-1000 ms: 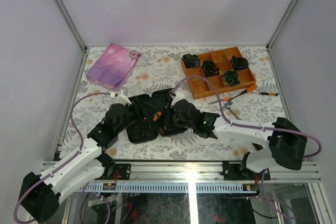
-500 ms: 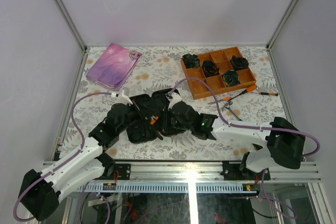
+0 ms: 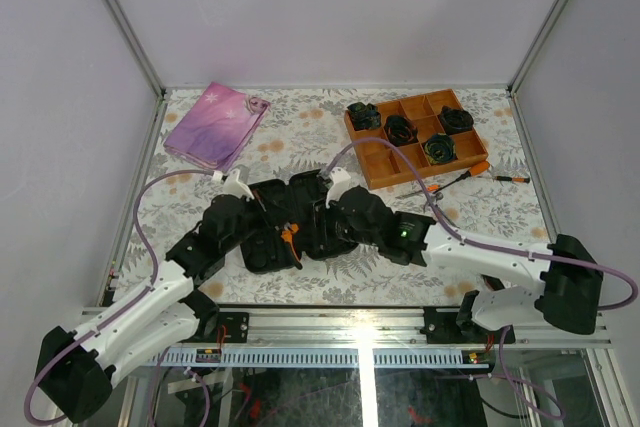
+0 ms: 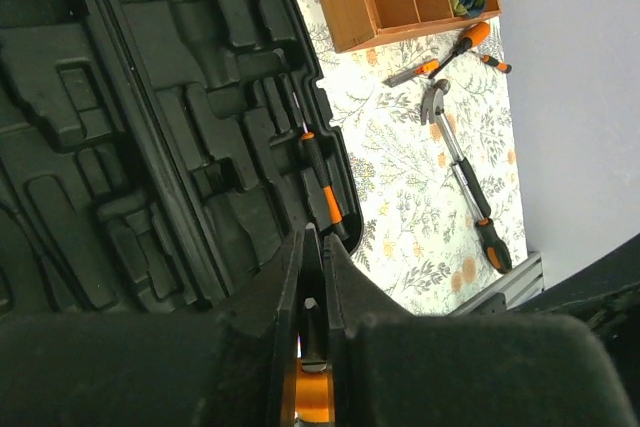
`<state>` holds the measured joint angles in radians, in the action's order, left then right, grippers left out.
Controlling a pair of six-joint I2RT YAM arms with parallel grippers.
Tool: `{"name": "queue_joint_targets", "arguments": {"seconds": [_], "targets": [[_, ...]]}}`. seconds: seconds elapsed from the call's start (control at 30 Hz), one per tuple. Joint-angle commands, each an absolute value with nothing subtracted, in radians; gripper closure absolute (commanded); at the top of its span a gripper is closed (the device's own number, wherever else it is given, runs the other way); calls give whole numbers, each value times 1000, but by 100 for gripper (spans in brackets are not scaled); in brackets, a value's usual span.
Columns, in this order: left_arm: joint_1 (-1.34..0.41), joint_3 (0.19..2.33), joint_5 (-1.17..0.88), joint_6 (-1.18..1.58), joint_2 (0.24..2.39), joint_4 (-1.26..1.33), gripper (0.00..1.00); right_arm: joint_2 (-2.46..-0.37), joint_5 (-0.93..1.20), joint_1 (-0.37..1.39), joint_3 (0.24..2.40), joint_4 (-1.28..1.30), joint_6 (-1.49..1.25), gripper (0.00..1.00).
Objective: Sort the tools into containers
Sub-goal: Pick up the pliers at the center of the board.
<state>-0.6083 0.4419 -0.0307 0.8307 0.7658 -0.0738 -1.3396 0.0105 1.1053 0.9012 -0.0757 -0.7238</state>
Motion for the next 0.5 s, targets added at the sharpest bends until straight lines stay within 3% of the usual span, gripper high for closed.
{"name": "queue_joint_targets", "arguments": {"seconds": [0.0,0.23,0.47], "targets": [[-611,516,-85,749,765,-52,100,-1258,-41,1107,934,37,-519,46],[-611,555,-251,684,766,-29,100,-1167,-105,1105,860,90,-324,39],[-611,575,-411,658,792,27,100,-1085,-43,1105,796,68,-252,39]]}}
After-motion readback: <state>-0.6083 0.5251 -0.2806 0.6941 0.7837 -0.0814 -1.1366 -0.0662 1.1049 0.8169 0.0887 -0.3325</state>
